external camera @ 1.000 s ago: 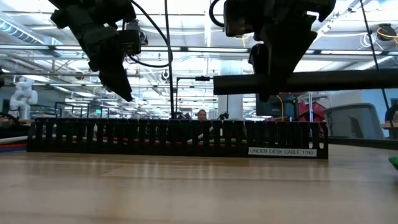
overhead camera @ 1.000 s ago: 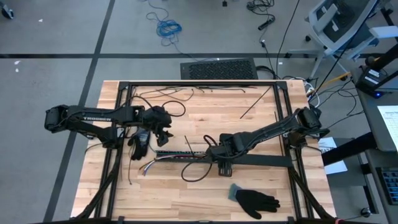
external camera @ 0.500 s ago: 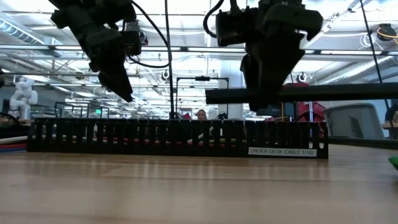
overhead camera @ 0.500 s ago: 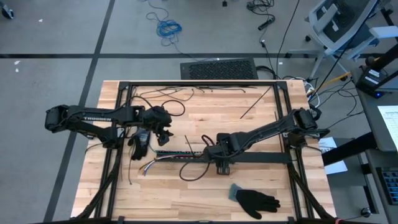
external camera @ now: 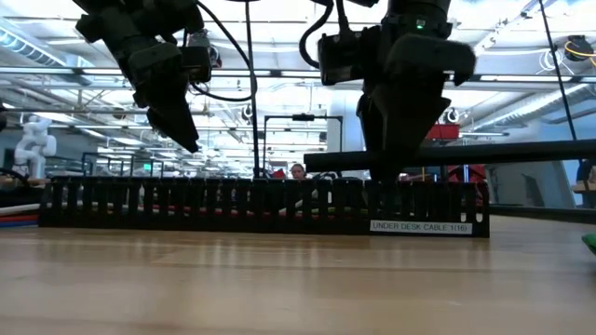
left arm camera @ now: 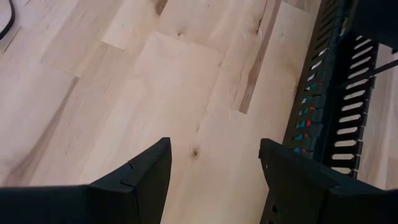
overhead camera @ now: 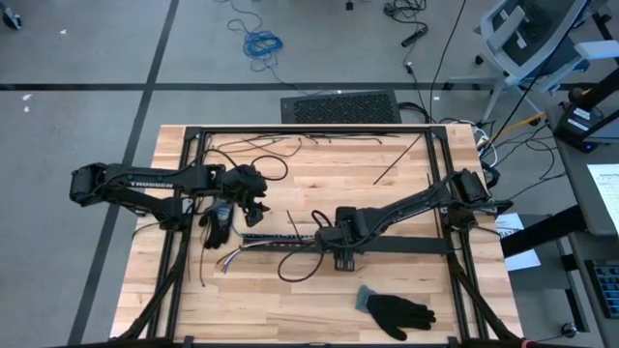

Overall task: Ziptie cables
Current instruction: Close the cable duct with the cable duct cover

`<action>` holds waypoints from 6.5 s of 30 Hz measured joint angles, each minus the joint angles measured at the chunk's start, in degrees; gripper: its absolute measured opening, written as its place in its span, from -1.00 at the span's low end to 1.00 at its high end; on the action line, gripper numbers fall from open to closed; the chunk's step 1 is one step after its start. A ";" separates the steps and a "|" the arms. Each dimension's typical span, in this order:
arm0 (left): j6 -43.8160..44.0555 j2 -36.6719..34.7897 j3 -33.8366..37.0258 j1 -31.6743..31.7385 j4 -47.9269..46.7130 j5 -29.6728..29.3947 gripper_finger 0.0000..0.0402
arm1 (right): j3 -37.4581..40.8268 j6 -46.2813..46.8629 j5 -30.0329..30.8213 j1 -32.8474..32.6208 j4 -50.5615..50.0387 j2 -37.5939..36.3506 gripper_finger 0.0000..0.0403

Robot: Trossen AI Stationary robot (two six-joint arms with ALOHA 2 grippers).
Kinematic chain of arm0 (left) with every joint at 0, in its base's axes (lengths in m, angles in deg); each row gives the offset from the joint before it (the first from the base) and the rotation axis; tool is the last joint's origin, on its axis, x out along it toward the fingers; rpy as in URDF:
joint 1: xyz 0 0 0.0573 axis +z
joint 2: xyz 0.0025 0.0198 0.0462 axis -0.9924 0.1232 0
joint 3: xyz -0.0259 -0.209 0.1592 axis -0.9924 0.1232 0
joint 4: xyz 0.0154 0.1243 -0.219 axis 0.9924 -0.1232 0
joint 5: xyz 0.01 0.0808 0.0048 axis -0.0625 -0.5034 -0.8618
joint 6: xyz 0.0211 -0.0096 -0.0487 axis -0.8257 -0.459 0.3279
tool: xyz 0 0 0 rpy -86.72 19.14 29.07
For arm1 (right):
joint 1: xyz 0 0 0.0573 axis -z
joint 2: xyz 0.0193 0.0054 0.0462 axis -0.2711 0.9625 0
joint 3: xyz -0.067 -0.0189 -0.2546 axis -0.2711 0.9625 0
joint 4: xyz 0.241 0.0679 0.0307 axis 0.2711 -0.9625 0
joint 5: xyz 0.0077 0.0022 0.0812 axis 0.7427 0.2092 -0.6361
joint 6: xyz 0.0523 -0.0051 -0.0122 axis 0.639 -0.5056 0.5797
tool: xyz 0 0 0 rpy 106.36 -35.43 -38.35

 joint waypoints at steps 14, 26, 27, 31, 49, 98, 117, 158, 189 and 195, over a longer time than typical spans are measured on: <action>0.02 0.00 0.00 0.00 0.00 0.44 0.18 | 0.00 -0.21 1.41 0.47 -0.12 0.00 0.08; 0.04 0.00 0.00 -0.44 0.00 0.79 0.18 | -0.01 -3.86 0.74 2.36 1.80 0.12 0.08; 0.07 0.00 0.00 -0.71 0.00 0.79 0.18 | -0.02 -3.87 0.24 2.63 1.91 0.25 0.08; 0.07 0.00 0.00 -2.30 0.03 0.85 0.18 | -0.06 -3.91 -1.67 3.07 2.39 1.82 0.10; 1.90 0.02 0.00 -9.05 8.27 5.01 0.18 | -0.06 -6.91 -2.09 2.91 3.53 3.76 0.11; 2.84 10.54 0.00 -18.79 21.94 3.09 0.18 | 0.05 -8.03 -0.10 3.37 5.78 -1.31 0.11; 2.96 12.96 0.04 -22.21 19.77 -8.61 -0.98 | 0.00 -7.84 0.01 3.33 5.82 -1.31 0.11; 5.95 27.17 1.99 -20.55 25.06 1.37 -1.00 | 0.11 -4.06 -2.47 2.74 10.67 -1.27 0.11; 2.97 26.95 2.21 -20.85 17.42 3.79 -1.00 | -4.89 -4.05 -1.17 4.60 4.21 -3.13 0.05; 3.28 26.93 2.21 -20.85 17.44 3.74 -1.00 | -4.74 -7.01 -0.59 4.53 1.58 -2.99 -0.08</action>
